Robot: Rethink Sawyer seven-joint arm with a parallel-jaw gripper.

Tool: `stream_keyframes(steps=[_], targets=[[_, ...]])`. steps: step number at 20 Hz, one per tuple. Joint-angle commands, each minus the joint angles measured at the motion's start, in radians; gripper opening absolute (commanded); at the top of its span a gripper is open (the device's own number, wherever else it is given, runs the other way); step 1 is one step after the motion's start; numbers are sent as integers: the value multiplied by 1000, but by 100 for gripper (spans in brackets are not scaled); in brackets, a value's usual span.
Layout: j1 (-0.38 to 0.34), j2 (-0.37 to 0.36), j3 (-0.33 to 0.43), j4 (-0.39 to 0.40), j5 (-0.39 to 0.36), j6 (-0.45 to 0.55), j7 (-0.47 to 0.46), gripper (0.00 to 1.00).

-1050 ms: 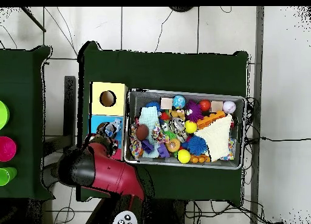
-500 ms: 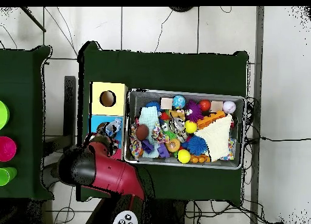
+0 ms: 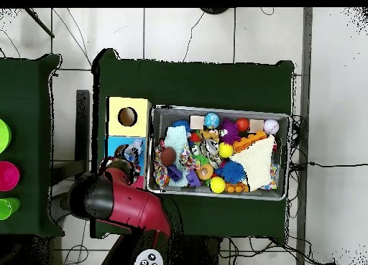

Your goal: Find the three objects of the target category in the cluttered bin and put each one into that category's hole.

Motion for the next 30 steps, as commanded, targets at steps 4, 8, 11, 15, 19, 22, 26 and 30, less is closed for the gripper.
stream_keyframes(steps=[4,8,11,15,19,22,26,30], targets=[[-37,21,58,24,15,-41,240,100],[-21,21,41,28,17,-43,249,100],[-12,17,24,28,23,-34,258,100],[-9,6,25,42,33,-23,270,100],[-7,-13,17,52,28,-16,266,100],[46,-30,-49,31,27,67,281,100],[111,-50,-140,-23,11,212,307,100],[121,-52,-170,-54,9,273,309,100]])
